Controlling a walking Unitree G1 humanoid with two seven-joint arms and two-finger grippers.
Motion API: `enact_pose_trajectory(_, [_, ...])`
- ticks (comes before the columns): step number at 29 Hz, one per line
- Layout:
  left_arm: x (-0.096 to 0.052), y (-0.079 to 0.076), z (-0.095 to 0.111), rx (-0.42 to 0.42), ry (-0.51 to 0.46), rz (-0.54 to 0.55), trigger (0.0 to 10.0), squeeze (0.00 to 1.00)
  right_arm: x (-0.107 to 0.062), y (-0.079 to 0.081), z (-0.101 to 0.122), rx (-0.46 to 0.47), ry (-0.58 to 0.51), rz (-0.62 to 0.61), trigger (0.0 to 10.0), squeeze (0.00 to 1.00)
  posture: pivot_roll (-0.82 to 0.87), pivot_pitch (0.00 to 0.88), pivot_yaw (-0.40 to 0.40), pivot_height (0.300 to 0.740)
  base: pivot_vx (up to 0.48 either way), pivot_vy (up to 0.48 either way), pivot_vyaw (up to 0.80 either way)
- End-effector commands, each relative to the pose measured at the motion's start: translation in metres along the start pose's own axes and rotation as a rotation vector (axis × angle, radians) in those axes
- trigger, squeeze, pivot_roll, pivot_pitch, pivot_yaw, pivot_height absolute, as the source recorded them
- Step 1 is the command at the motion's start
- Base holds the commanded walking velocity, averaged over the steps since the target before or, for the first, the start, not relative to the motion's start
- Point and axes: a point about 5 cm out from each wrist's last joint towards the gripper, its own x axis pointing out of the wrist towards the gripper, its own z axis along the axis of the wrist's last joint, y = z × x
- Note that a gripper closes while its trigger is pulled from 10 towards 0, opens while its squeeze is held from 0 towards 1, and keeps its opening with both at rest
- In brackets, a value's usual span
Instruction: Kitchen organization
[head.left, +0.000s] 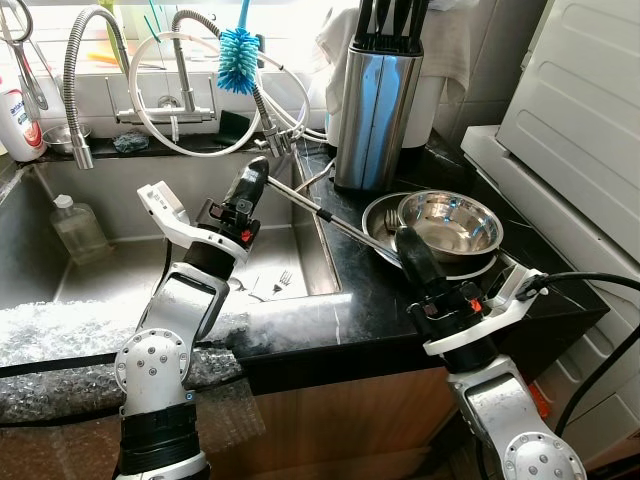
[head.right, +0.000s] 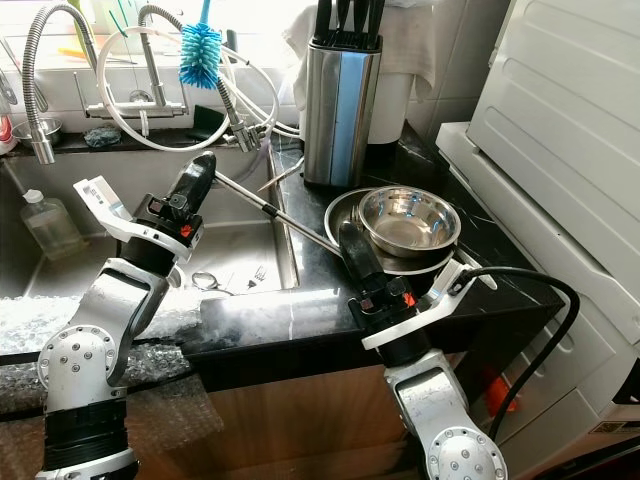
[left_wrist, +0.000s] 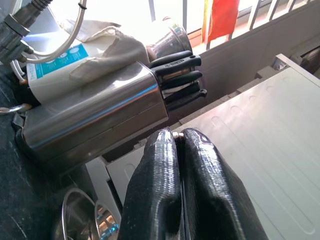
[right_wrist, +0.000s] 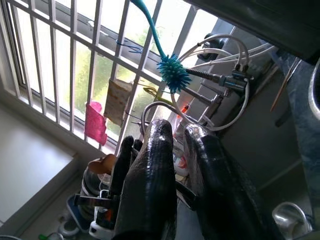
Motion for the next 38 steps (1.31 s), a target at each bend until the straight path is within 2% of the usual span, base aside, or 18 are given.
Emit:
enact_pose_trajectory(1, [0.000,0.000,-0.001,0.021,0.016,0.011,0.0,0.00,0.002,0.002,0.005,-0.019,-0.030,0.005,10.0,1.00,-0.15,0.000,-0.052,0.740,0.000,0.000,0.00])
enact_pose_trajectory(4, [0.000,0.000,-0.001,0.019,0.015,0.011,0.0,0.00,0.002,0.001,0.005,-0.016,-0.033,0.001,10.0,1.00,-0.15,0.000,-0.052,0.740,0.000,0.000,0.00])
enact_pose_trajectory(5, [0.000,0.000,-0.001,0.013,0.011,0.013,0.0,0.00,0.002,0.000,0.006,-0.013,-0.037,-0.010,10.0,0.00,-0.15,0.000,-0.052,0.740,0.000,0.000,0.00])
enact_pose_trajectory(17, [0.000,0.002,0.002,0.000,-0.008,0.026,0.0,0.00,0.003,0.000,0.005,-0.015,-0.027,-0.006,10.0,0.00,-0.15,0.000,-0.053,0.740,0.000,0.000,0.00])
enact_pose_trajectory(18, [0.000,0.004,0.003,-0.020,-0.021,0.035,0.0,0.00,0.003,-0.001,0.004,-0.019,-0.019,-0.010,10.0,1.00,-0.15,0.000,-0.053,0.740,0.000,0.000,0.00])
enact_pose_trajectory(19, [0.000,0.005,0.004,-0.032,-0.030,0.041,0.0,0.00,0.002,-0.001,0.003,-0.019,-0.018,-0.016,10.0,0.00,-0.15,0.000,-0.053,0.740,0.000,0.000,0.00])
enact_pose_trajectory(28, [0.000,0.007,0.007,-0.055,-0.054,0.055,0.0,0.00,0.002,-0.002,0.003,-0.017,-0.017,-0.021,10.0,0.00,-0.15,0.000,-0.054,0.740,0.000,0.000,0.00])
enact_pose_trajectory(29, [-0.001,0.008,0.008,-0.058,-0.058,0.057,0.0,0.00,0.002,-0.002,0.002,-0.018,-0.015,-0.019,10.0,0.71,-0.15,0.000,-0.054,0.740,0.000,0.000,0.00])
enact_pose_trajectory(30, [-0.001,0.008,0.008,-0.061,-0.060,0.059,0.0,0.00,0.002,-0.002,0.002,-0.019,-0.014,-0.017,10.0,0.71,-0.15,0.000,-0.054,0.740,0.000,0.000,0.00])
enact_pose_trajectory(31, [-0.001,0.008,0.009,-0.065,-0.065,0.061,0.0,0.00,0.002,-0.001,0.002,-0.021,-0.012,-0.013,10.0,1.00,-0.15,0.000,-0.054,0.740,0.000,0.000,0.00])
enact_pose_trajectory(34, [-0.001,0.010,0.011,-0.076,-0.075,0.068,0.0,0.00,0.002,-0.003,0.002,-0.024,-0.012,-0.028,10.0,1.00,-0.15,0.000,-0.054,0.740,0.000,0.000,0.00])
enact_pose_trajectory(35, [0.000,0.010,0.011,-0.078,-0.078,0.070,0.0,0.00,0.002,-0.003,0.002,-0.024,-0.013,-0.032,10.0,0.00,-0.15,0.000,-0.053,0.740,0.000,0.000,0.00])
enact_pose_trajectory(38, [0.000,0.010,0.012,-0.079,-0.083,0.071,0.0,0.00,0.002,-0.003,0.002,-0.022,-0.017,-0.032,10.0,0.00,-0.15,0.000,-0.053,0.740,0.000,0.000,0.00])
